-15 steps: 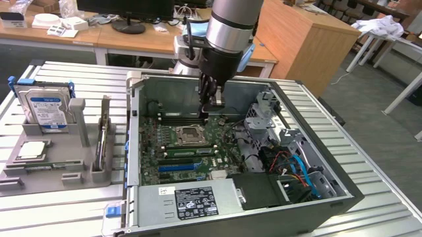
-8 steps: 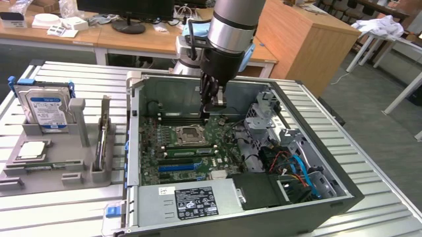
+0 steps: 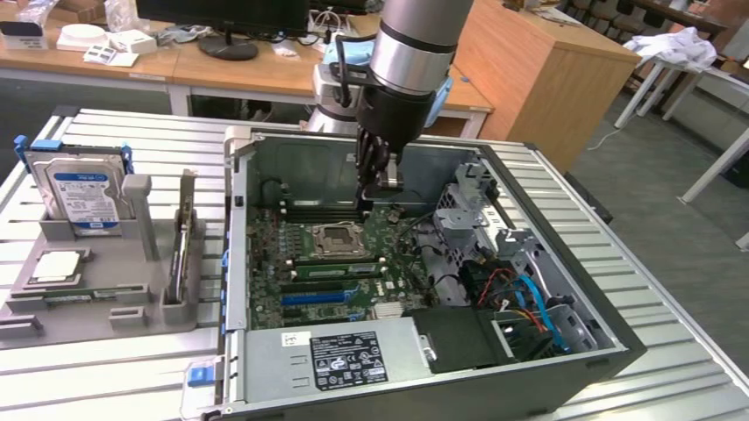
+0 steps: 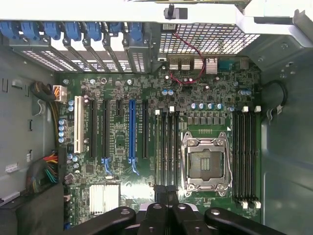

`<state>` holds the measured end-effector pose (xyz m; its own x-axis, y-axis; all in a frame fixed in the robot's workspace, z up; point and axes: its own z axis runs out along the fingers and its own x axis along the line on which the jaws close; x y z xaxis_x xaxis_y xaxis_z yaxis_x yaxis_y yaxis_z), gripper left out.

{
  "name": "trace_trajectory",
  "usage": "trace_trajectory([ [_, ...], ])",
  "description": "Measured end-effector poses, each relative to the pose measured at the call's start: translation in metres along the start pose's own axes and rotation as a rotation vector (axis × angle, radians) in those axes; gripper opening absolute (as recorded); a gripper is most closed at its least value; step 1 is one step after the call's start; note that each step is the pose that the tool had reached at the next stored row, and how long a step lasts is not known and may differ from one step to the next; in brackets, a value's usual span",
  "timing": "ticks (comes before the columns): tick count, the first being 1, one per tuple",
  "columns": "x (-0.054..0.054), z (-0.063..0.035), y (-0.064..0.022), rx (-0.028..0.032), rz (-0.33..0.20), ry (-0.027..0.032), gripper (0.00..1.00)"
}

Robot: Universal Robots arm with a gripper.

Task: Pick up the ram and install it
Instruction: 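Press down the ram until it locks into place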

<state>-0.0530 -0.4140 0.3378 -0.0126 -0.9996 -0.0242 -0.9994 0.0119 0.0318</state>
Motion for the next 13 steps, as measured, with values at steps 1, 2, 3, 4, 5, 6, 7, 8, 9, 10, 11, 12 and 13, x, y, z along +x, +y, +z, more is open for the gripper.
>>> trace_trajectory([
  [1,0.0,0.0,0.0,0.0001,0.0,0.0,0.11],
  [2,0.0,0.0,0.0,0.0,0.0,0.0,0.11],
  [3,0.0,0.0,0.0,0.0,0.0,-0.0001,0.11],
  [4,0.0,0.0,0.0,0.0,0.0,-0.0001,0.11],
  [5,0.0,0.0,0.0,0.0,0.0,0.0,0.11],
  [6,0.0,0.0,0.0,0.0,0.0,0.0,0.11],
  [7,0.0,0.0,0.0,0.0,0.0,0.0,0.11],
  [8,0.0,0.0,0.0,0.0,0.0,0.0,0.11],
  [9,0.0,0.0,0.0,0.0,0.0,0.0,0.11],
  [10,0.0,0.0,0.0,0.0,0.001,0.0,0.11],
  [11,0.0,0.0,0.0,0.0001,0.002,0.0,0.11],
  [12,0.0,0.0,0.0,0.0001,0.004,-0.0002,0.11],
  [13,0.0,0.0,0.0,0.0002,0.006,-0.0003,0.11],
])
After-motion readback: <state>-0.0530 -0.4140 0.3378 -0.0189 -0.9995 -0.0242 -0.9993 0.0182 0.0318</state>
